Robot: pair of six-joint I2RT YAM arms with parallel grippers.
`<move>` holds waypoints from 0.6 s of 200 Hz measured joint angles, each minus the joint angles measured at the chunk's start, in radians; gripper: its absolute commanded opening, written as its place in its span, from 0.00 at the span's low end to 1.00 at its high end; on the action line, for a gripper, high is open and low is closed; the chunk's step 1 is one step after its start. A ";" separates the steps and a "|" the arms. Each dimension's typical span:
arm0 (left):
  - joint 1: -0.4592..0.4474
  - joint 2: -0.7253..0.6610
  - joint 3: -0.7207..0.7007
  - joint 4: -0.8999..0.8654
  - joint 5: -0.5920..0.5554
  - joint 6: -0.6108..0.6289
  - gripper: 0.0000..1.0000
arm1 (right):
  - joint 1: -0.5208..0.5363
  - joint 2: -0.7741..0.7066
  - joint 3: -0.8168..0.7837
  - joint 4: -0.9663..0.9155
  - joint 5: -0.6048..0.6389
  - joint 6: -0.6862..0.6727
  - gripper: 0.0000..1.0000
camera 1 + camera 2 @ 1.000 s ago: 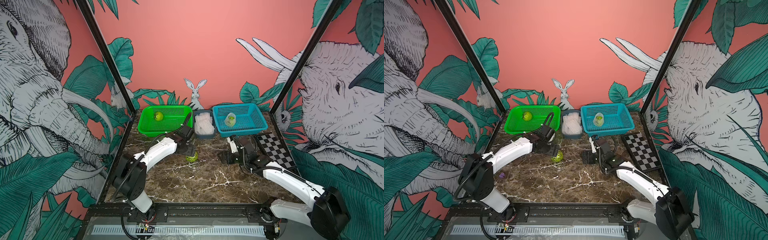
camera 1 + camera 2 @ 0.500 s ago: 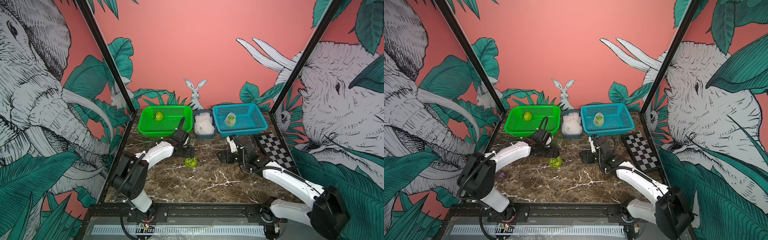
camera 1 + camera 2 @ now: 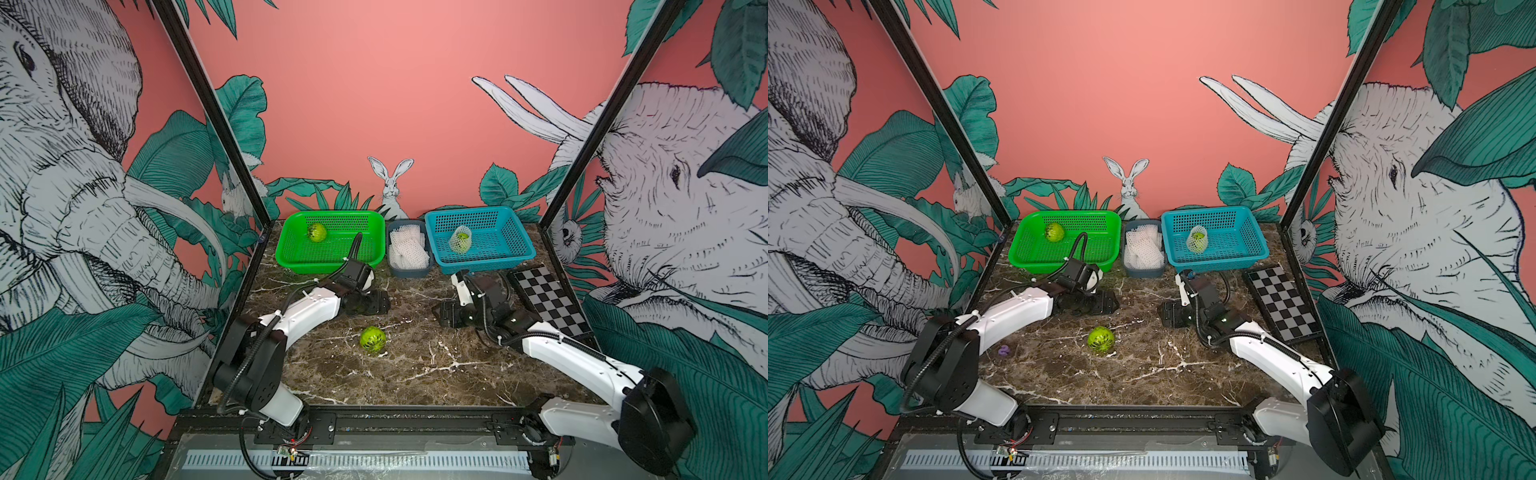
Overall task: Sleeve custard apples in foam nets
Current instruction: Pick up the custard apple from the center of the board.
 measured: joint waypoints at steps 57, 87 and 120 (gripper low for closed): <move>0.000 -0.159 -0.050 -0.129 -0.036 -0.066 0.99 | 0.029 0.037 0.028 -0.007 -0.032 -0.020 0.89; 0.000 -0.246 -0.155 -0.164 0.010 -0.172 0.99 | 0.040 0.058 0.037 -0.008 -0.042 -0.024 0.89; 0.000 -0.307 -0.260 -0.126 0.066 -0.338 0.99 | 0.044 0.061 0.037 -0.007 -0.043 -0.024 0.89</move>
